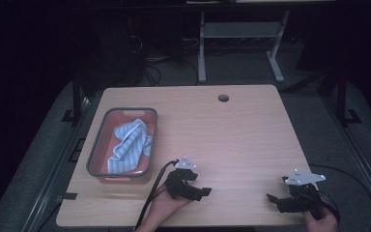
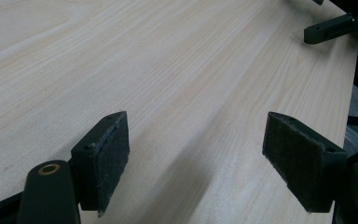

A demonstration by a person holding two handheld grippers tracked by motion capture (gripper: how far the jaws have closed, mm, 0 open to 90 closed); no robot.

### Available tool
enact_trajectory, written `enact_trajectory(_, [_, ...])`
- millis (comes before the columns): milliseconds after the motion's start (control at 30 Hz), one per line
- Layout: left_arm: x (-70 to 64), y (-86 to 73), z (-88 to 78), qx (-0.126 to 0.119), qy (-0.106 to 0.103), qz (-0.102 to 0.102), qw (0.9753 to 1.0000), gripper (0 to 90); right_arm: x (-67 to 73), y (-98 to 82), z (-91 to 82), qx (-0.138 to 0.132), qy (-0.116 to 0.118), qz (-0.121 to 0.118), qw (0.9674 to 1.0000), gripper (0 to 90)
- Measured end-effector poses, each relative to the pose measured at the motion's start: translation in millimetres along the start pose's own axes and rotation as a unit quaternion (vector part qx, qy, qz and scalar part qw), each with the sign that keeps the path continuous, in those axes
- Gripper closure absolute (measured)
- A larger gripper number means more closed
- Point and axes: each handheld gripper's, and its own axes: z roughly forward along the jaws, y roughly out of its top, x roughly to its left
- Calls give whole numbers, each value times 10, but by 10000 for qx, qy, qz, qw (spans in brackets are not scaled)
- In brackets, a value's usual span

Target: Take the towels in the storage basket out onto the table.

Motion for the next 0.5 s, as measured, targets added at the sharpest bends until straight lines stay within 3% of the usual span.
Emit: enact_trajectory(500, [-54,45,-66,58,-95,100,9999,226,26,36,-5,-92,-1,-35,10000,139])
